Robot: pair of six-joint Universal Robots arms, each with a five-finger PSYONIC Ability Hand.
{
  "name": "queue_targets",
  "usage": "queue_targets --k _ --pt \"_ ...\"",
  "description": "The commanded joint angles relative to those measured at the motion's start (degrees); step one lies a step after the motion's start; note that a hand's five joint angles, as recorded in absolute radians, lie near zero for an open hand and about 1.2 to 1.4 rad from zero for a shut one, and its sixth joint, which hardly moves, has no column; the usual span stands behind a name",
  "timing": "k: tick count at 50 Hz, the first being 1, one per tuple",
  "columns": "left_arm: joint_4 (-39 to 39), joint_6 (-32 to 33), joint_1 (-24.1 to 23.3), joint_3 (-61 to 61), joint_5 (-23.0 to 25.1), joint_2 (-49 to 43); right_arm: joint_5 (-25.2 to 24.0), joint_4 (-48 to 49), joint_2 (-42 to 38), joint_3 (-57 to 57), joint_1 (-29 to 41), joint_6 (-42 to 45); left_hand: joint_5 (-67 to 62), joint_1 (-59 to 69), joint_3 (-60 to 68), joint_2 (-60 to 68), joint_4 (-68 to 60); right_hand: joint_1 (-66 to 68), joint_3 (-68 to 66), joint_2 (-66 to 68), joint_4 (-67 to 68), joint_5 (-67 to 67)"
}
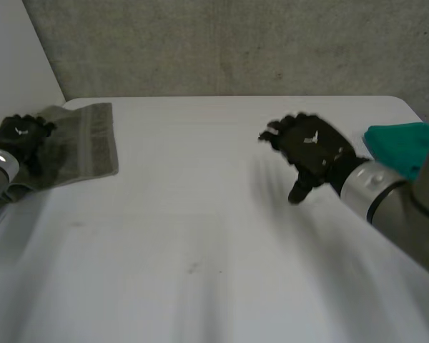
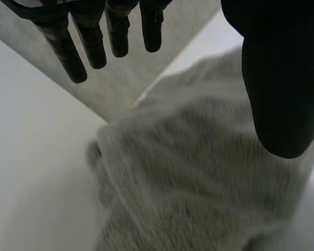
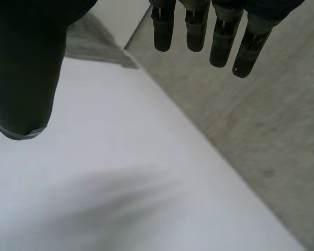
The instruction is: Fold the laundry.
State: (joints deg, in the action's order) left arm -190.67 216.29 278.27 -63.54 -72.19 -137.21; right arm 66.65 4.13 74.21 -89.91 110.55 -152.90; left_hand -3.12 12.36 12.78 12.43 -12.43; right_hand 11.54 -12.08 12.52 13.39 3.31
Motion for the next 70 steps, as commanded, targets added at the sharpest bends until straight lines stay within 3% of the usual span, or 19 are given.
queue_targets --k 1,5,11,14,19,23,24,25,27,31,37,46,53,63,68,69,70 --pt "0.9 1.4 0.4 5.9 0.1 -8.0 0.4 -0.3 0.4 -3.7 -0.4 0.4 -24.1 24.9 24.5 24.8 -24.8 -1.5 2.1 -2.5 -3.4 -3.3" --pt "1.3 2.0 -0.3 5.8 -2.2 -8.3 0.4 -0.2 0.6 -4.8 -0.6 0.5 -66.8 67.5 67.1 67.5 -67.5 -1.5 2.1 -2.5 -3.4 -3.3" --pt "-1.1 3.7 -6.7 -1.5 -12.3 2.4 1.2 -0.3 1.8 -5.7 -3.7 0.8 -66.9 67.6 67.2 67.6 -67.6 -1.5 2.1 -2.5 -3.4 -3.3" --pt "-4.3 3.0 -10.4 -6.4 -12.0 8.6 1.3 -0.4 2.6 -5.6 -4.8 0.8 -66.9 67.6 67.2 67.6 -67.6 -1.5 2.1 -2.5 -3.4 -3.3" --pt "-6.9 -7.3 -20.4 -17.5 -9.6 24.9 1.4 -0.4 3.5 -5.6 -5.2 0.7 -66.9 67.6 67.2 67.6 -67.6 -1.5 2.1 -2.5 -3.4 -3.3" --pt "-8.0 -11.2 -22.4 -21.5 -7.5 29.5 1.4 -0.6 3.8 -6.4 -5.2 0.6 -66.9 67.6 67.2 67.6 -67.6 -1.5 2.1 -2.5 -3.4 -3.3" --pt "-8.4 -11.1 -22.2 -21.6 -7.6 28.9 1.2 -0.7 3.8 -6.7 -5.2 0.6 -66.9 67.6 67.2 67.6 -67.6 -1.5 2.1 -2.5 -3.4 -3.3" --pt "-8.7 -10.8 -22.0 -21.5 -7.7 28.0 1.0 -0.7 3.8 -6.9 -5.2 0.6 -57.2 58.0 57.6 57.9 -57.9 -1.5 2.1 -2.5 -3.4 -3.3" --pt "-8.5 -9.0 -21.1 -20.6 -7.7 25.0 1.0 -0.7 3.7 -7.6 -5.2 0.6 -9.3 10.1 9.6 10.0 -10.0 -1.5 2.1 -2.5 -3.4 -3.3" --pt "-5.3 -0.9 -17.3 -17.4 -7.7 20.2 0.2 -0.7 3.7 -8.0 -5.2 0.7 3.1 -2.4 -2.8 -2.4 2.4 -1.5 2.1 -2.5 -3.4 -3.3" --pt "-3.0 9.2 -8.5 -14.3 -8.2 12.7 0.4 -0.5 3.6 -8.5 -5.3 0.7 3.1 -2.4 -2.8 -2.4 2.4 -1.5 2.1 -2.5 -3.4 -3.3" --pt "-3.7 11.1 -1.1 -6.9 -7.5 2.2 0.3 -0.4 3.0 -8.6 -5.1 0.7 0.5 0.2 -0.2 0.1 -0.1 -1.5 2.1 -2.5 -3.4 -3.3" --pt "-4.0 11.3 0.3 -5.0 -6.8 -1.5 0.4 -0.2 2.7 -8.7 -5.1 0.8 0.9 -0.1 -0.5 -0.2 0.2 -1.5 2.1 -2.5 -3.4 -3.3" --pt "-4.6 17.1 1.8 -0.7 -8.4 -6.1 0.5 -0.1 2.1 -9.1 -5.1 0.8 -5.5 6.3 5.8 6.2 -6.2 -1.5 2.1 -2.5 -3.4 -3.3" --pt "-5.9 17.1 1.8 0.3 -8.1 -7.1 0.5 -0.1 1.8 -9.1 -5.1 0.8 -23.1 23.9 23.5 23.8 -23.8 -1.5 2.1 -2.5 -3.4 -3.3" --pt "-6.3 17.0 1.8 0.3 -7.9 -7.2 0.5 -0.1 1.7 -9.1 -5.1 0.8 -29.5 30.3 29.8 30.2 -30.2 -1.5 2.1 -2.5 -3.4 -3.3" --pt "-6.9 16.7 1.5 0.4 -7.4 -7.3 0.5 -0.1 1.6 -9.1 -5.1 0.8 -44.5 45.3 44.9 45.2 -45.2 -1.5 2.1 -2.5 -3.4 -3.3"
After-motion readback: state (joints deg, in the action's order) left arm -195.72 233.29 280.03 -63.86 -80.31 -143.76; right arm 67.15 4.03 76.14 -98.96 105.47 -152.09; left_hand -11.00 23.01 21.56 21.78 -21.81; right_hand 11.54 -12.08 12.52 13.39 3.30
